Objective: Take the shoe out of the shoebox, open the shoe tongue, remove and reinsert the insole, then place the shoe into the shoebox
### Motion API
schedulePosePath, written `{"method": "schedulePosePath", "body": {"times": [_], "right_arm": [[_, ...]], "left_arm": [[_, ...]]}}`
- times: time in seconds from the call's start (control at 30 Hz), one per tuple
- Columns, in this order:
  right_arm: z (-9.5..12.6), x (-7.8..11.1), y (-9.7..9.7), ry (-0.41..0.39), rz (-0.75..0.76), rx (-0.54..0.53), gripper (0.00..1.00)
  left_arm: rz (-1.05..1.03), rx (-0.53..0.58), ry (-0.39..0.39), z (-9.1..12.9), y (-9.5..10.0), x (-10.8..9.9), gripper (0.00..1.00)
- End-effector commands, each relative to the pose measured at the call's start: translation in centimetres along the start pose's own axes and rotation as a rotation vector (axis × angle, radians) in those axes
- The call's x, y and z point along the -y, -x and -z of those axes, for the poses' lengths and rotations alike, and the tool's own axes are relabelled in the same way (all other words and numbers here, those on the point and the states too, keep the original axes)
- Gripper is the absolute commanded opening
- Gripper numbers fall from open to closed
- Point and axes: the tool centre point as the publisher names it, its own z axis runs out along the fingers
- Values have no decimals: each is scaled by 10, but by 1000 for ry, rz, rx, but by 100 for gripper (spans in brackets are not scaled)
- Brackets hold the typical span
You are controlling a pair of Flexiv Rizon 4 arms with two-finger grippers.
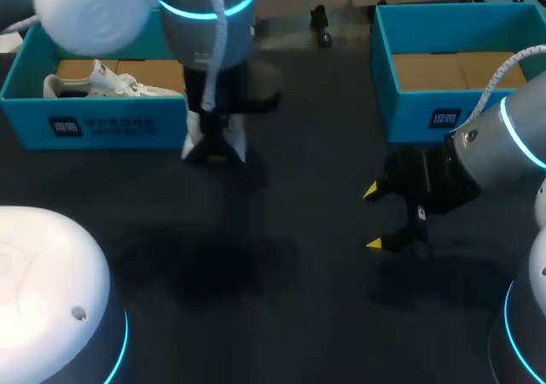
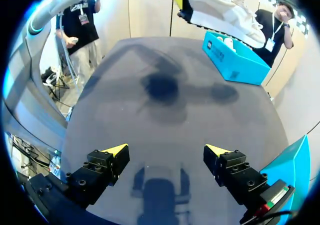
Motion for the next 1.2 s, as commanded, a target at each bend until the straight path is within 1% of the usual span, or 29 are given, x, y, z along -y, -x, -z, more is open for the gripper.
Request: {"method": "schedulePosePath", "body": {"times": [0.03, 0.1, 0.2, 0.43, 0.5, 0.57, 0.83, 0.93, 1.2], "right_arm": [[0, 1, -2, 1, 1, 3, 100], [0, 1, -2, 1, 1, 3, 100], [0, 1, -2, 1, 1, 3, 100], [0, 1, -2, 1, 1, 3, 100], [0, 1, -2, 1, 1, 3, 100], [0, 1, -2, 1, 1, 3, 100], [0, 1, -2, 1, 1, 3, 100], [0, 1, -2, 1, 1, 3, 100], [0, 1, -2, 1, 1, 3, 100]], "left_arm": [[-8, -1, -77, -2, 13, -42, 0], [-6, 2, -72, -4, 21, -53, 0], [-1, -10, -55, -8, 33, -66, 0], [16, 7, -32, -9, 58, -94, 0], [17, 16, -22, -10, 67, -103, 0], [31, 27, -9, -12, 81, -114, 0], [92, 49, -9, -16, 109, -136, 0], [118, 59, 10, -20, 119, -146, 0], [95, 74, 20, -25, 145, -180, 0]]}}
